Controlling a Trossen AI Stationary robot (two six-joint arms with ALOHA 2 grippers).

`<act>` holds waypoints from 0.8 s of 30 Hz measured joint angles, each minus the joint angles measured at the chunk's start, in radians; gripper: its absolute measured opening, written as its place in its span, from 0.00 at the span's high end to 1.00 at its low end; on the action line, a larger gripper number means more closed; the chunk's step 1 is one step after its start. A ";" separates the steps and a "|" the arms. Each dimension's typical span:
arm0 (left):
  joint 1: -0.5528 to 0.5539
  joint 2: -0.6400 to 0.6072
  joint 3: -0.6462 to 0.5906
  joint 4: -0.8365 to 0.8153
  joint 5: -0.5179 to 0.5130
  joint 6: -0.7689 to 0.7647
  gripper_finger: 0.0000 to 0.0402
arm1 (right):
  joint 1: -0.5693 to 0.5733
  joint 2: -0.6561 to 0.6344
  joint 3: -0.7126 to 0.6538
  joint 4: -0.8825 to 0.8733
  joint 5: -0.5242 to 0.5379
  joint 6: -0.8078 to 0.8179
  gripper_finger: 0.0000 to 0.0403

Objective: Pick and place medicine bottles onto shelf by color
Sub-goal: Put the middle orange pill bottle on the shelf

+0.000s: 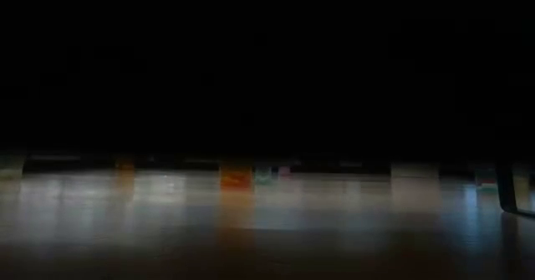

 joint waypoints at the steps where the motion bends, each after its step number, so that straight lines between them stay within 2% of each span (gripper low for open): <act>1: 0.000 0.007 0.000 0.008 0.000 0.003 0.12 | 0.000 0.000 0.000 0.000 0.000 -0.001 0.33; 24: 0.000 0.091 -0.001 0.077 -0.019 0.007 0.13 | 0.000 0.001 0.000 -0.008 -0.001 0.002 0.33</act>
